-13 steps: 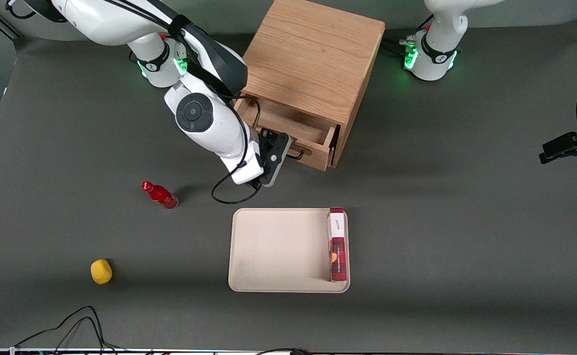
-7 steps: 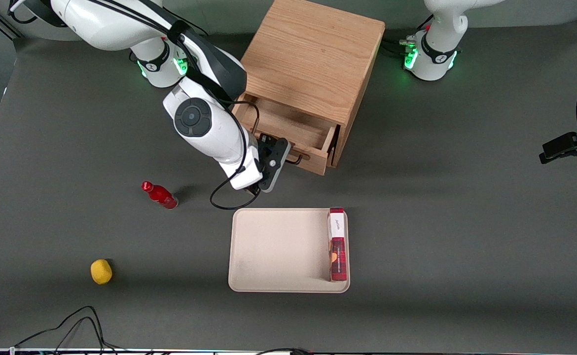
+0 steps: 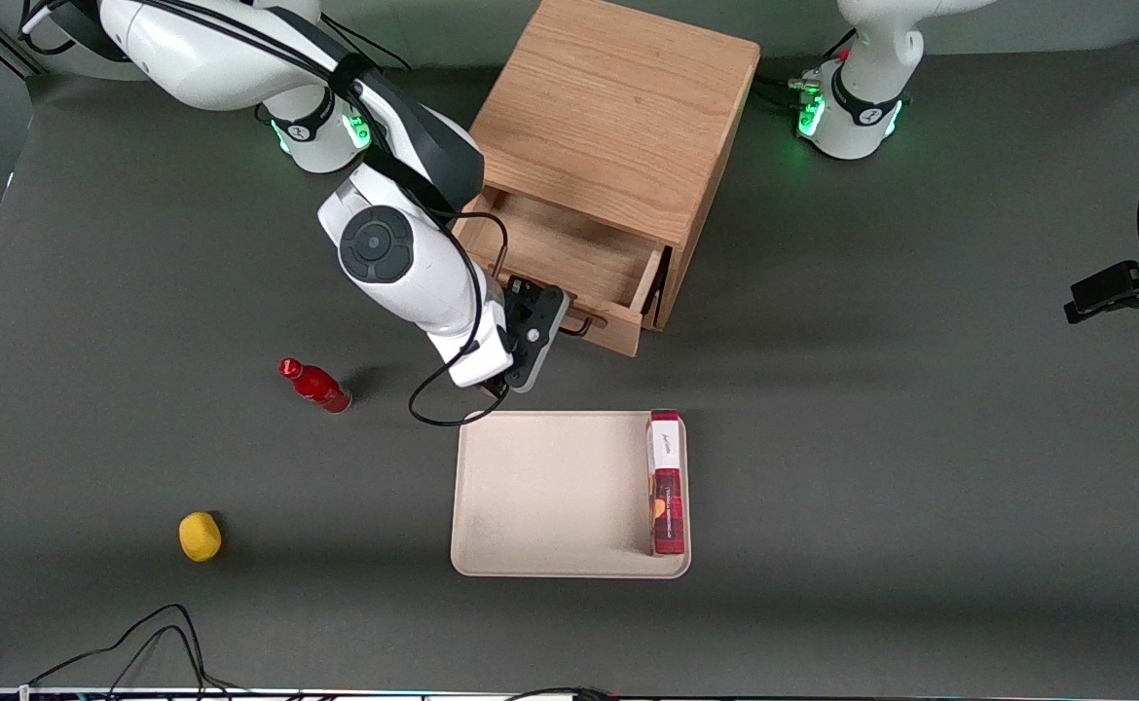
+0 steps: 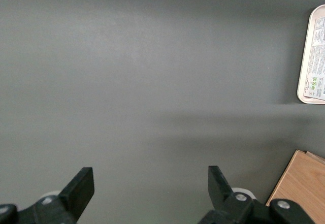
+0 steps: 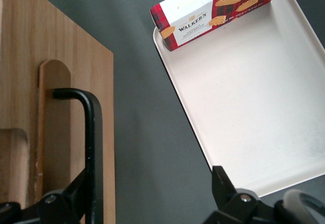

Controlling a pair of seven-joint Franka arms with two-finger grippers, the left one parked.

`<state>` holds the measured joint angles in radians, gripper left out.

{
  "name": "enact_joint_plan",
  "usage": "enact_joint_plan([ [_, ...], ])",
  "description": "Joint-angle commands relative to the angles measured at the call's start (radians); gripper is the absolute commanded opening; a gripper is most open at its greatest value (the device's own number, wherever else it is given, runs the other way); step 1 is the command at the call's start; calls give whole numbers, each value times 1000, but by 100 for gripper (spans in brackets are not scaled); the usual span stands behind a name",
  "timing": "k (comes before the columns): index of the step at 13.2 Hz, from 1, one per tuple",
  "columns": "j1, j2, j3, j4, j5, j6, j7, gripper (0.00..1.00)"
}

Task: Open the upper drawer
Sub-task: 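Keep pulling the upper drawer further out with the right gripper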

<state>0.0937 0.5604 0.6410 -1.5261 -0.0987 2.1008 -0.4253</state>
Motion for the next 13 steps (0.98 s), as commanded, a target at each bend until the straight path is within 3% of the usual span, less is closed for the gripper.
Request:
enact_joint_plan([
  [1, 1, 26, -6, 40, -27, 1, -30, 100],
  [13, -6, 39, -27, 57, -45, 1, -41, 100],
])
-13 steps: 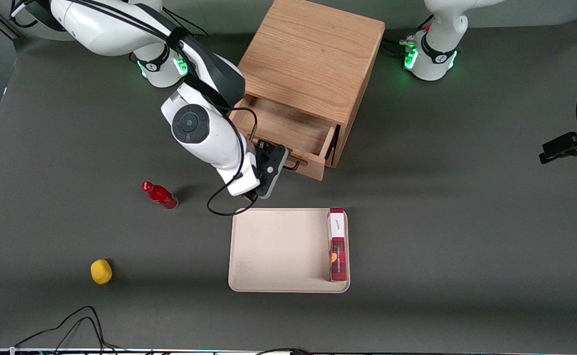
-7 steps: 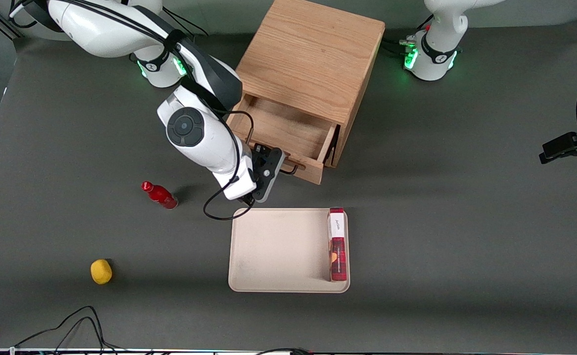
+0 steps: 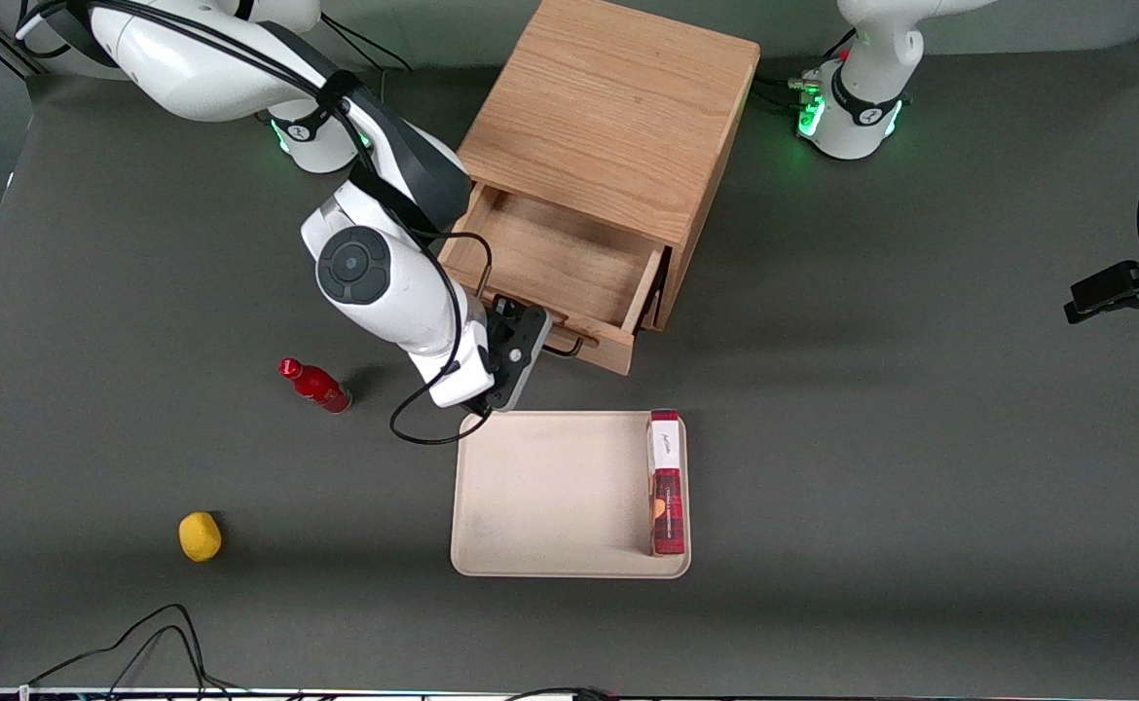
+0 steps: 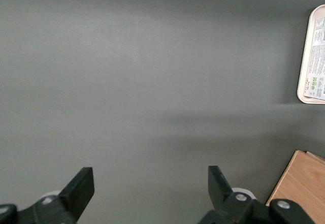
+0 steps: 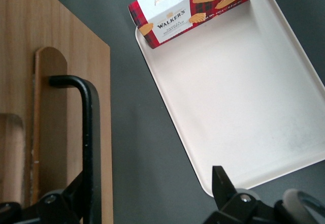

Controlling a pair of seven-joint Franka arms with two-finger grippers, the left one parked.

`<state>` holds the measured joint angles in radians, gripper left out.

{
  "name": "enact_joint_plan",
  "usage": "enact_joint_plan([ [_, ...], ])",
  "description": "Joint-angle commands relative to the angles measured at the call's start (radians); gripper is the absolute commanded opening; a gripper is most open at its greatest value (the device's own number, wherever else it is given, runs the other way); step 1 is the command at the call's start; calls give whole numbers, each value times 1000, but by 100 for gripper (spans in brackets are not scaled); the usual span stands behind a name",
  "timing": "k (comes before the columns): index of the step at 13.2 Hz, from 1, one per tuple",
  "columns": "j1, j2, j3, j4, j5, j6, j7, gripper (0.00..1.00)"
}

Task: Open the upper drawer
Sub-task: 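Keep pulling the upper drawer further out with the right gripper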

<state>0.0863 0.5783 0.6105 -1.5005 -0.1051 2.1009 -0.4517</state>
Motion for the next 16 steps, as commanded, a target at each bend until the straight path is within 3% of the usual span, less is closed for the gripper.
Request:
enact_joint_plan([
  [1, 1, 23, 3, 37, -44, -1, -16, 100],
  [16, 0, 69, -3, 100, -71, -1, -54, 100],
])
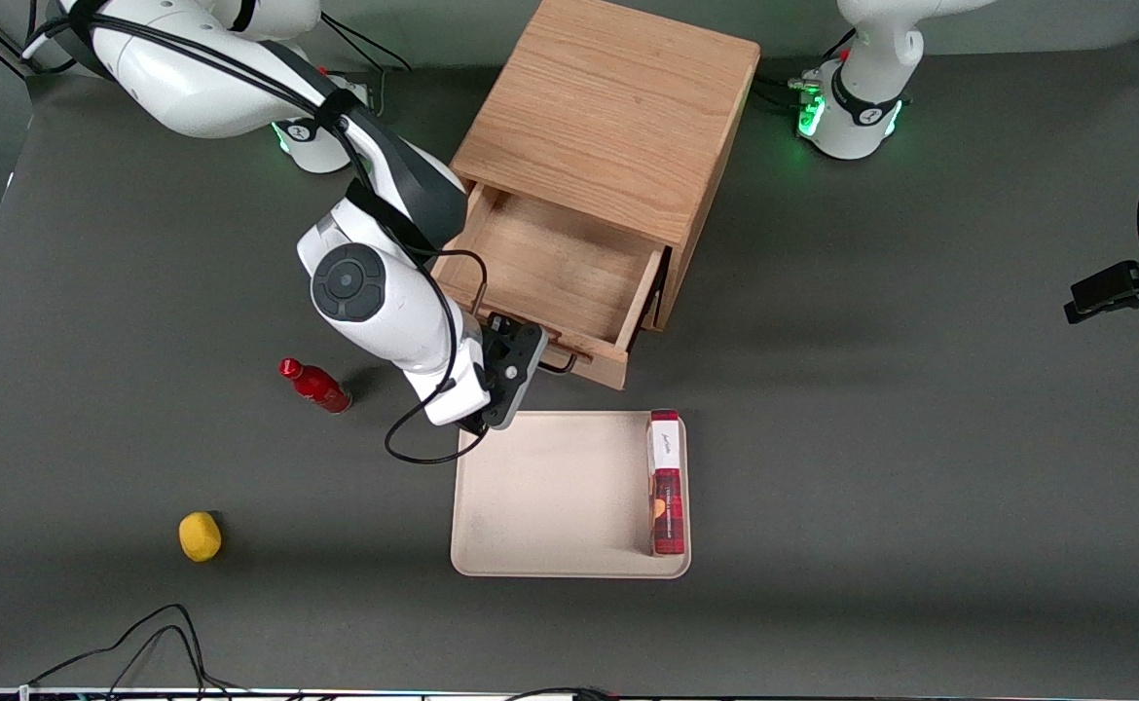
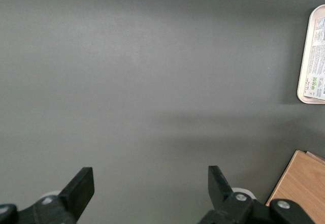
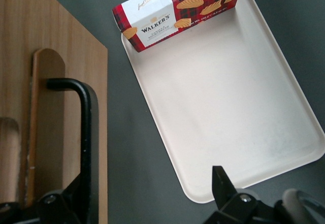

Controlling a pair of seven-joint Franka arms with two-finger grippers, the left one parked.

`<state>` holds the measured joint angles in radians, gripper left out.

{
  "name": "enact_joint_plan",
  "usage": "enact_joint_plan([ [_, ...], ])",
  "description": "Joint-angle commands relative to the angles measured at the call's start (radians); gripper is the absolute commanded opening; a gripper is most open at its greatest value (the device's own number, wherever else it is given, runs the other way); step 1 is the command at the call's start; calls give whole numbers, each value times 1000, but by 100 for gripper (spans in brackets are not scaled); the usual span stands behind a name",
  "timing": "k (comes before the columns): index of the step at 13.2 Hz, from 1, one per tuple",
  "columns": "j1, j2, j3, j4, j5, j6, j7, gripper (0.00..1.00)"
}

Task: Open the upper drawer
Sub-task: 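Keep pulling the upper drawer further out with the right gripper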

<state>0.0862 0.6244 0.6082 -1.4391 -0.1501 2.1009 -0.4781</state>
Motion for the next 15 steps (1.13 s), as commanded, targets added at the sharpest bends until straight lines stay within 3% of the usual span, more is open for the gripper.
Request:
enact_joint_plan([
  [1, 1, 21, -11, 52, -25, -5, -25, 100],
  [5, 1, 21, -15, 57, -84, -47, -33, 100],
  [15, 3, 70, -16, 131, -88, -47, -86, 100],
])
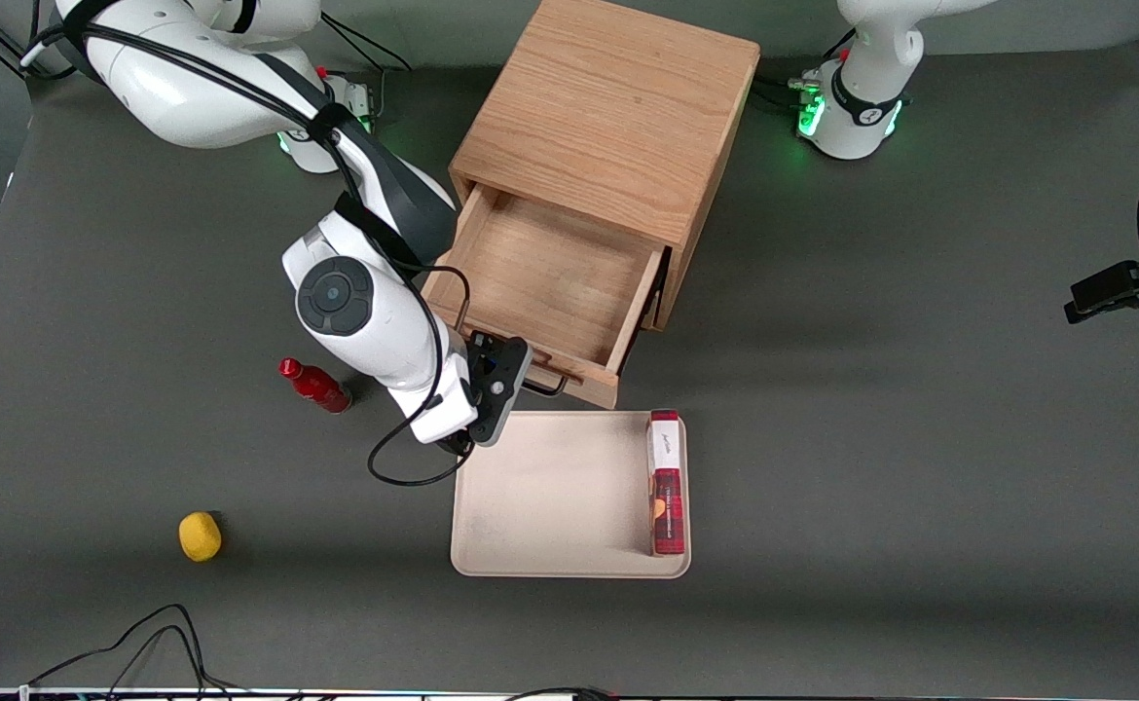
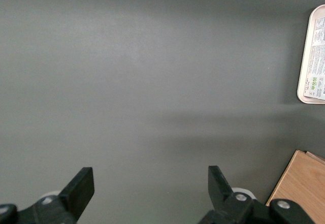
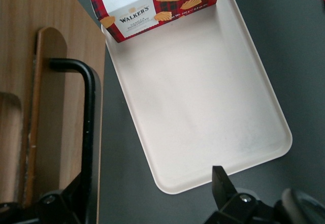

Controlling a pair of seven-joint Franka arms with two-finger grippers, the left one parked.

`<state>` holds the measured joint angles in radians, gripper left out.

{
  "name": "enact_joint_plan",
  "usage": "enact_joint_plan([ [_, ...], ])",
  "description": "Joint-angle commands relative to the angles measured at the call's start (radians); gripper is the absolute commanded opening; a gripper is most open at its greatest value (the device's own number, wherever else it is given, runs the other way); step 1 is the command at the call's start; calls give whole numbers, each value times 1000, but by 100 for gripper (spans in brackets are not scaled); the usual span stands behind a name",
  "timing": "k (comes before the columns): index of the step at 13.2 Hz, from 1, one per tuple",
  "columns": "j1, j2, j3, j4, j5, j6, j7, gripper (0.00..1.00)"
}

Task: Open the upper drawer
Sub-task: 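Keep pulling the upper drawer further out with the right gripper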

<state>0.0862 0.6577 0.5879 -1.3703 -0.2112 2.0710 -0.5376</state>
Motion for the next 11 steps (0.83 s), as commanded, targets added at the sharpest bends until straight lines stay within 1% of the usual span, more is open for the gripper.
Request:
enact_joint_plan([
  [1, 1, 43, 4, 68, -28, -17, -36, 100],
  [6, 0, 56, 3, 91, -30, -17, -51, 100],
  [8, 9, 57, -22, 105, -27, -19, -56, 100],
  [11, 15, 62, -28, 117, -25, -22, -62, 100],
])
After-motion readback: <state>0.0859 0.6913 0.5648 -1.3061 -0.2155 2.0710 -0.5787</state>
